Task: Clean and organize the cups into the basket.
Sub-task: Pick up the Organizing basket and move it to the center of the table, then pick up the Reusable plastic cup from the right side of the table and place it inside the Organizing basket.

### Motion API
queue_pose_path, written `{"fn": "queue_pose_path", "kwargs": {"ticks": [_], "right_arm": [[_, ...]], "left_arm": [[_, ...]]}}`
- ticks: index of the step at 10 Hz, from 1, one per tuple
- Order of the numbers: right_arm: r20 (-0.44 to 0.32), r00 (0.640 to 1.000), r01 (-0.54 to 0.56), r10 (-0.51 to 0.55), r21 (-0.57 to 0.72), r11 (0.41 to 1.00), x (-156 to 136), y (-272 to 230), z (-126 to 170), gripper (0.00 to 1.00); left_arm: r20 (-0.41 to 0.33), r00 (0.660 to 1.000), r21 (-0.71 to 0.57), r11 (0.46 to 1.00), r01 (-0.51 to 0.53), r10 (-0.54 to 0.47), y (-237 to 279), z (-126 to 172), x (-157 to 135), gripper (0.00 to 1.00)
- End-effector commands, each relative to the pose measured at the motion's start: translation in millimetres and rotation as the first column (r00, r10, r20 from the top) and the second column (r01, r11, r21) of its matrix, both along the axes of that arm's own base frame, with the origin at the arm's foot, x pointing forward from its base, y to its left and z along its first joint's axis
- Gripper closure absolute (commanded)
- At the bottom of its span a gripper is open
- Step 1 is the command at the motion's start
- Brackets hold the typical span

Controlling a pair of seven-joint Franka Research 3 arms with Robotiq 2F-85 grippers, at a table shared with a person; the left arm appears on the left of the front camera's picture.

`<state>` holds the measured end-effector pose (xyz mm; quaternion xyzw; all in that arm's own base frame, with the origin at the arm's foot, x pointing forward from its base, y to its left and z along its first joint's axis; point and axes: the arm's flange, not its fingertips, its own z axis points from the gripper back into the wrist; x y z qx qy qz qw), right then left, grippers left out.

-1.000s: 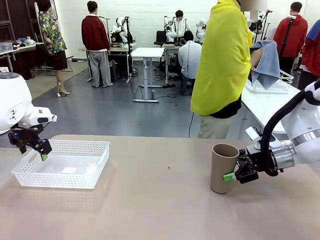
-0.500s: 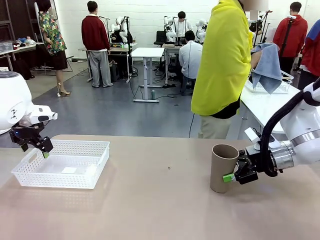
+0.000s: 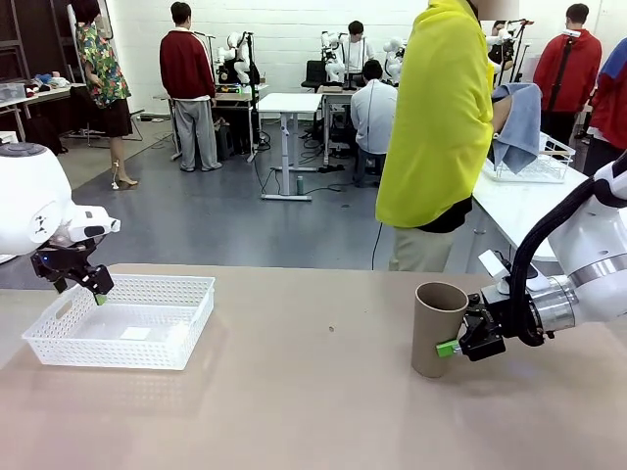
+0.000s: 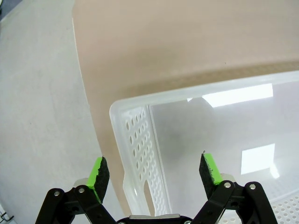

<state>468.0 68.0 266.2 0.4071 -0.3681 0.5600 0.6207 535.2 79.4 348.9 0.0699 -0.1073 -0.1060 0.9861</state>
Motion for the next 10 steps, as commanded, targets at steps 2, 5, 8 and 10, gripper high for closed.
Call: {"fn": "queue_pose_path", "kwargs": {"ticks": [2,5,8,10], "right_arm": [[0.034,0.999,0.019,-0.019,0.009,1.0,-0.3,4.3,-6.4,0.0],[0.041,0.999,0.002,-0.002,0.008,1.0,-1.1,3.7,-6.7,0.93],[0.042,0.999,0.0,-0.001,0.012,1.0,-1.0,3.4,-6.7,1.0],[0.043,0.999,0.0,-0.001,0.013,1.0,-1.1,2.9,-6.5,0.76]], "left_arm": [[-0.016,1.0,-0.023,1.0,0.012,-0.012,4.4,-6.2,19.5,0.0],[-0.015,1.0,-0.024,1.0,0.011,-0.011,5.6,-9.6,25.4,0.63],[-0.012,1.0,-0.014,1.0,0.01,-0.01,7.6,-9.4,24.4,1.0],[-0.017,1.0,-0.009,1.0,0.008,-0.008,7.8,-9.7,24.2,0.93]]}}
